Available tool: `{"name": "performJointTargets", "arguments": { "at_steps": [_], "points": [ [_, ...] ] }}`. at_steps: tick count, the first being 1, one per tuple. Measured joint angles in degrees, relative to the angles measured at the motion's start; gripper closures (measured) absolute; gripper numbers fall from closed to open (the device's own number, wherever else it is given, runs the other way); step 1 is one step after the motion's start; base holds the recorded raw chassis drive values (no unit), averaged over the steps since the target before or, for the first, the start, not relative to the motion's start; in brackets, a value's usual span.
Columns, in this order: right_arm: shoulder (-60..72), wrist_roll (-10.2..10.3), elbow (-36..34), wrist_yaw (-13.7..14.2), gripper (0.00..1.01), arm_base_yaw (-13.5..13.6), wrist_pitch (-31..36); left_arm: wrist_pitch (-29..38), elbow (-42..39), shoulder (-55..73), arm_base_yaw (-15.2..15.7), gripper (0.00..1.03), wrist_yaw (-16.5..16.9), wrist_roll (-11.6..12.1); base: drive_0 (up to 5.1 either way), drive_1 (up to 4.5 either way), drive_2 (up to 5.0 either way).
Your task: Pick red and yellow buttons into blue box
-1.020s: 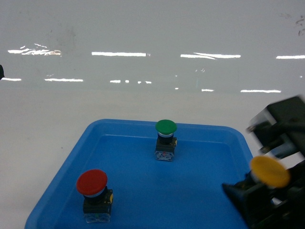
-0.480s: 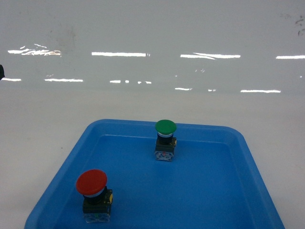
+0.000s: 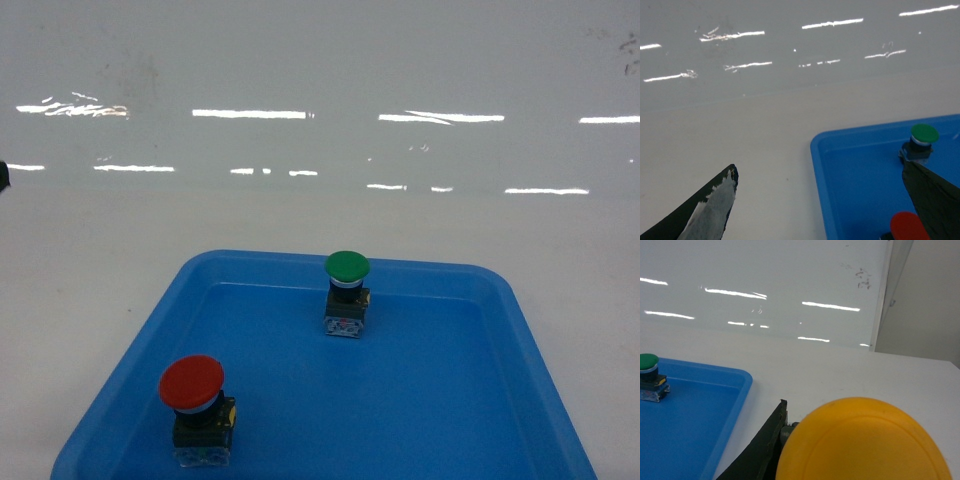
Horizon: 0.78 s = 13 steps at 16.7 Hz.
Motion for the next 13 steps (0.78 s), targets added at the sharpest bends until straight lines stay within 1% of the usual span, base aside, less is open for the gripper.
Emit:
{"name": "performJointTargets", "arguments": {
  "at_steps": [2,5,7,9,11,13],
  "points": [
    [0.11,0.0,0.0,-0.02,0.66,0.0,0.11,-2.49,0.0,0.35,-2.43,0.05,-0.68,-1.53,0.0,0.0,0.0],
    [0.11,0.0,0.0,-0.02,0.66,0.0,0.09,-2.08,1.53,5.29,-5.05,0.05,-1.81,-4.15,0.0,0.0,0.0],
    [0.11,0.0,0.0,-0.02,0.66,0.0,0.09,-0.94,2.84,9.25,-7.41,0.05,-2.34,-4.83,0.0,0.0,0.0],
    [0.11,0.0,0.0,-0.02,0.66,0.0,0.09,-1.25,4.33,12.83,-9.73,0.05,-2.23,-5.57,0.0,0.0,0.0],
    [0.11,0.0,0.0,-0.02,0.66,0.0,0.09,-1.05,6.38,16.74,-12.59,0.05,-1.79,-6.01,0.0,0.0,0.0],
    [0.11,0.0,0.0,-0.02,0.66,0.0,0.09,0.02,7.54,20.94,-14.29,0.05,-2.19,-6.05,0.0,0.0,0.0]
  ]
}}
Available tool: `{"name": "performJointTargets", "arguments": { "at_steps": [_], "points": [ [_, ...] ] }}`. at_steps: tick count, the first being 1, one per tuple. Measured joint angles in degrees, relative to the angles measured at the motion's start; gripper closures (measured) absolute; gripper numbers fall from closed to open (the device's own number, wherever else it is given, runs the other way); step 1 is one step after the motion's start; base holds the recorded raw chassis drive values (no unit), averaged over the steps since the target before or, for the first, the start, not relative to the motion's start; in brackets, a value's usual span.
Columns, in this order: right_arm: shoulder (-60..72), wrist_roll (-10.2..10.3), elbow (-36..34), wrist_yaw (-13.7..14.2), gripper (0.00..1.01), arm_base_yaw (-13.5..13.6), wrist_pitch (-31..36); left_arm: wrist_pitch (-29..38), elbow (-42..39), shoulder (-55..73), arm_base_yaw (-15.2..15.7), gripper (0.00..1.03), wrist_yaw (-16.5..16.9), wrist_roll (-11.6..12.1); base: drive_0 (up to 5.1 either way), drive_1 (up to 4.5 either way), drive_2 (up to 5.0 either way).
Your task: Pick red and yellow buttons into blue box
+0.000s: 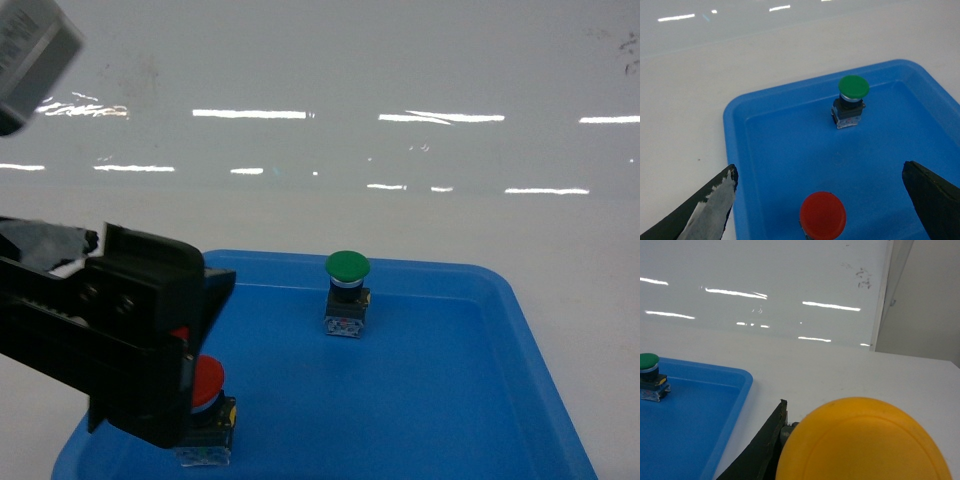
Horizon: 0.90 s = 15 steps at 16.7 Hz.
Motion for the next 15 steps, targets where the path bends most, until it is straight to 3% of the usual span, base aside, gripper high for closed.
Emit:
{"name": "performJointTargets", "arguments": {
  "at_steps": [3,10,15],
  "points": [
    [0.0,0.0,0.0,0.0,0.66,0.0,0.0,4.24,3.06,13.55,-1.14,0.05,-0.04,0.13,0.0,0.0,0.0],
    [0.0,0.0,0.0,0.0,0.66,0.0,0.0,5.05,6.03,29.59,-1.75,0.05,2.64,0.5,0.0,0.0,0.0],
    [0.0,0.0,0.0,0.0,0.66,0.0,0.0,9.2,5.18,35.04,0.87,0.05,2.99,0.2,0.0,0.0,0.0]
  ]
}}
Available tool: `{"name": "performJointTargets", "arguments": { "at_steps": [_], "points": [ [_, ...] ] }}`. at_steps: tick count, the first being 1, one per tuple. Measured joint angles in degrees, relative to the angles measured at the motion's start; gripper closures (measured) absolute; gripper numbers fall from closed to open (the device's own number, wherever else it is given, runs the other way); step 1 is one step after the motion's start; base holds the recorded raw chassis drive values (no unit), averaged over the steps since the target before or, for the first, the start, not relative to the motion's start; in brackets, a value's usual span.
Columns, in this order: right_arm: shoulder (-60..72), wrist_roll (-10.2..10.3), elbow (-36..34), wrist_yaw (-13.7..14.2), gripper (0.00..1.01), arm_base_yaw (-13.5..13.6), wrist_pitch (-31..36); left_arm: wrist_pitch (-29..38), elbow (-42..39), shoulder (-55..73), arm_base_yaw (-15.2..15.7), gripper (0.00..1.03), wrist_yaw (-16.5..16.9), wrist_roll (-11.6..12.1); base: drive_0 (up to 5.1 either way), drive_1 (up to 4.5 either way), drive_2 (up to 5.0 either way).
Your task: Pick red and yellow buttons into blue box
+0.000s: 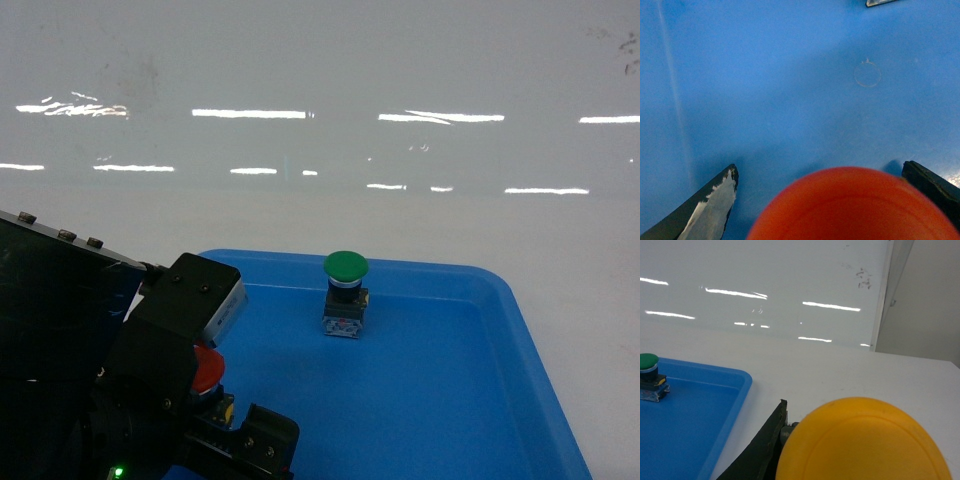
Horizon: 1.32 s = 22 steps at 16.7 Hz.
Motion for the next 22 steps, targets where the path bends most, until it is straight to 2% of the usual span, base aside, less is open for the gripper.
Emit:
{"name": "performJointTargets", "arguments": {
  "at_steps": [2,5,7,8,9,13,16,18,22],
  "points": [
    [0.0,0.0,0.0,0.0,0.66,0.0,0.0,0.81,0.11,0.72,1.11,0.2,1.7,-0.11,0.0,0.0,0.0],
    [0.0,0.0,0.0,0.0,0.66,0.0,0.0,1.4,0.15,0.85,1.9,0.5,1.75,-0.37,0.0,0.0,0.0],
    [0.0,0.0,0.0,0.0,0.66,0.0,0.0,2.03,-0.09,0.85,1.95,0.65,1.46,-0.63,0.0,0.0,0.0],
    [0.0,0.0,0.0,0.0,0.66,0.0,0.0,4.26,-1.84,0.04,2.62,0.68,0.74,-0.79,0.0,0.0,0.0],
    [0.0,0.0,0.0,0.0,0.66,0.0,0.0,5.01,-3.43,-3.37,4.68,0.68,0.33,-0.72,0.0,0.0,0.0],
    [0.0,0.0,0.0,0.0,0.66,0.0,0.0,5.66,-5.77,-20.15,10.58,0.68,2.03,-0.7,0.0,0.0,0.0],
    [0.0,0.0,0.0,0.0,0.66,0.0,0.0,6.75,-10.23,-33.35,16.61,0.68,3.85,-2.91,0.0,0.0,0.0],
    [0.0,0.0,0.0,0.0,0.66,0.0,0.0,4.0,-12.07,-40.74,17.92,0.68,3.76,-3.58,0.0,0.0,0.0],
    [0.0,0.0,0.0,0.0,0.66,0.0,0.0,-3.52,-14.56,-54.25,17.94,0.68,2.84,-4.31,0.0,0.0,0.0]
  ]
}}
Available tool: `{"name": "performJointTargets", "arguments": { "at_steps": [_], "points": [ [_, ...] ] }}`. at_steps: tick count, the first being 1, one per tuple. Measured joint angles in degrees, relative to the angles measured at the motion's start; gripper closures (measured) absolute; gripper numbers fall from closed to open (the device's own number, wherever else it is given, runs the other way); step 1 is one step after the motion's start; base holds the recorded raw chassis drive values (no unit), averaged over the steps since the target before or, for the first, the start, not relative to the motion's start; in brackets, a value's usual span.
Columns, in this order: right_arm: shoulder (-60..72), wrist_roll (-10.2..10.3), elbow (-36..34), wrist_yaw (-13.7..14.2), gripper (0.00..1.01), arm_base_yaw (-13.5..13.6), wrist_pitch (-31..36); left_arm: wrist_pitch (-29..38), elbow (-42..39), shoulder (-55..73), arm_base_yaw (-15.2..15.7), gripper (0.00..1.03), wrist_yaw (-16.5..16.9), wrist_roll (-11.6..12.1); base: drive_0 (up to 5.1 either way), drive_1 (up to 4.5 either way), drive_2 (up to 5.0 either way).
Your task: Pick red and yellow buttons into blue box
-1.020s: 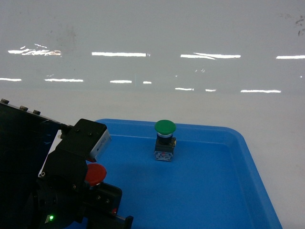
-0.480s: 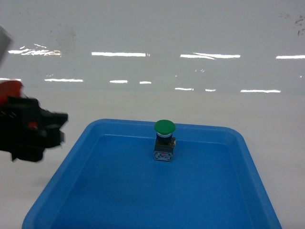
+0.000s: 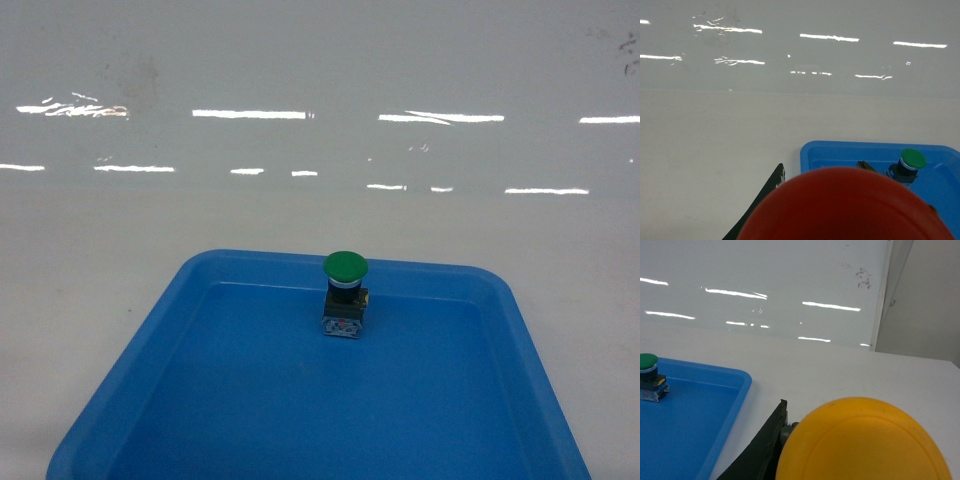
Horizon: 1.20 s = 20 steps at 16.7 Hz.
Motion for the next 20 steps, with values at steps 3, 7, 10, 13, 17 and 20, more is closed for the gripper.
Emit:
{"name": "performJointTargets", "arguments": {
  "at_steps": [3,7,10,13,17,20],
  "points": [
    [0.0,0.0,0.0,0.0,0.66,0.0,0.0,-8.22,-0.68,-8.41,-3.96,0.68,-2.4,-0.35,0.0,0.0,0.0],
    [0.0,0.0,0.0,0.0,0.66,0.0,0.0,-15.1,-2.05,-15.87,-7.15,0.68,-7.21,-1.03,0.0,0.0,0.0],
    [0.0,0.0,0.0,0.0,0.66,0.0,0.0,-15.37,-2.08,-16.0,-8.09,0.69,-8.13,-1.38,0.0,0.0,0.0],
    [0.0,0.0,0.0,0.0,0.66,0.0,0.0,-15.34,-2.08,-16.0,-8.09,0.69,-8.2,-1.38,0.0,0.0,0.0],
    [0.07,0.0,0.0,0.0,0.66,0.0,0.09,-15.52,-2.16,-15.78,-8.09,0.69,-8.17,-1.38,0.0,-3.22,3.2],
    [0.0,0.0,0.0,-0.02,0.66,0.0,0.0,-15.47,-2.16,-15.98,-8.09,0.69,-8.28,-1.4,2.6,-4.39,1.8]
  ]
}}
